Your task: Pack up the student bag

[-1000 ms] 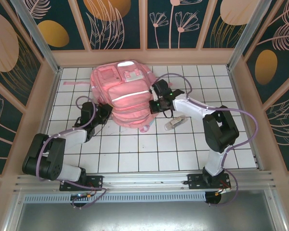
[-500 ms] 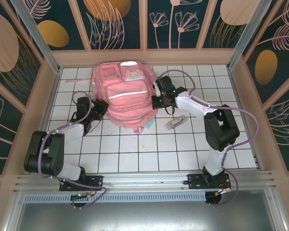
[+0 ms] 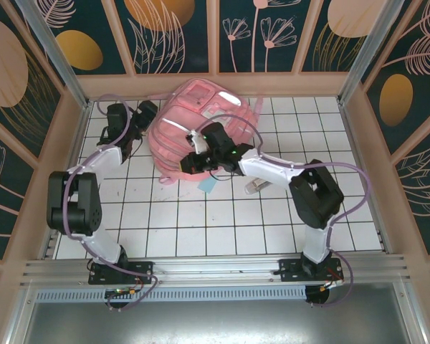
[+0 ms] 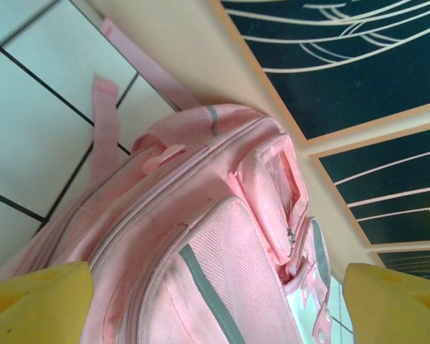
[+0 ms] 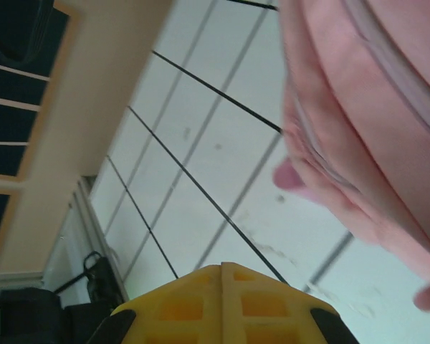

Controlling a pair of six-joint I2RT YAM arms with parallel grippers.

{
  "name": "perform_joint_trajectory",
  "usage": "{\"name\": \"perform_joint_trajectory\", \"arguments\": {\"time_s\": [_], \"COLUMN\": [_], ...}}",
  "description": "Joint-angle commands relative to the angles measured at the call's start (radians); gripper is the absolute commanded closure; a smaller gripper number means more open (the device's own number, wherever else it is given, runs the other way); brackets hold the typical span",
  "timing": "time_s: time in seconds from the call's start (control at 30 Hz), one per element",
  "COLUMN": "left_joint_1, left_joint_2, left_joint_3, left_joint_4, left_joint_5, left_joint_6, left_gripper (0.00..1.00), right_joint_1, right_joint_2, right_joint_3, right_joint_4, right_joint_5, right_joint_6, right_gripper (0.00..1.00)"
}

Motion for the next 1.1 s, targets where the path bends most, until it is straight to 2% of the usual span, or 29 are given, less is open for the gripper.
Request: {"name": "perform_joint_trajectory", "arguments": {"time_s": [0.0,0.1,0.23,0.33,0.5,0.63,0.7,0.8,0.93,1.07], "left_joint_1": [-0.001,-0.001,-0.003,-0.015,-0.097,-0.155,-0.166,-0.179,-0.188,-0.194], "left_joint_2": [-0.130,-0.257,-0.397,-0.420,-0.396,-0.331,-0.287,-0.216,-0.124,-0.048], "left_joint_3": [-0.041,-0.168,-0.403,-0.528,-0.571,-0.554,-0.561,-0.581,-0.564,-0.527], "left_joint_4": [-0.117,-0.118,-0.002,0.102,0.159,0.194,0.231,0.314,0.387,0.423], "left_joint_5": [-0.093,-0.102,-0.056,0.005,-0.016,-0.038,-0.034,-0.030,-0.018,-0.006], "left_joint_6": [0.071,0.047,-0.103,-0.222,-0.257,-0.255,-0.269,-0.305,-0.312,-0.295], "left_gripper": [0.10,0.10,0.10,0.10,0.10,0.10,0.10,0.12,0.21,0.41], "right_joint_1": [-0.016,-0.016,-0.018,-0.022,-0.036,-0.044,-0.040,-0.023,-0.005,0.012], "right_joint_2": [0.064,0.075,0.073,0.072,0.040,0.003,0.000,0.007,0.023,0.062], "right_joint_3": [0.087,0.099,0.086,0.082,0.051,0.056,0.073,0.079,0.068,0.108], "right_joint_4": [0.046,0.067,0.079,0.062,-0.005,-0.151,-0.234,-0.303,-0.279,-0.262], "right_joint_5": [-0.048,-0.064,-0.070,-0.068,-0.011,0.193,0.304,0.408,0.417,0.432], "right_joint_6": [0.030,0.043,0.052,0.052,0.035,0.080,0.118,0.154,0.202,0.225], "right_gripper": [1.00,1.00,1.00,1.00,1.00,1.00,0.88,0.78,0.74,0.70]}}
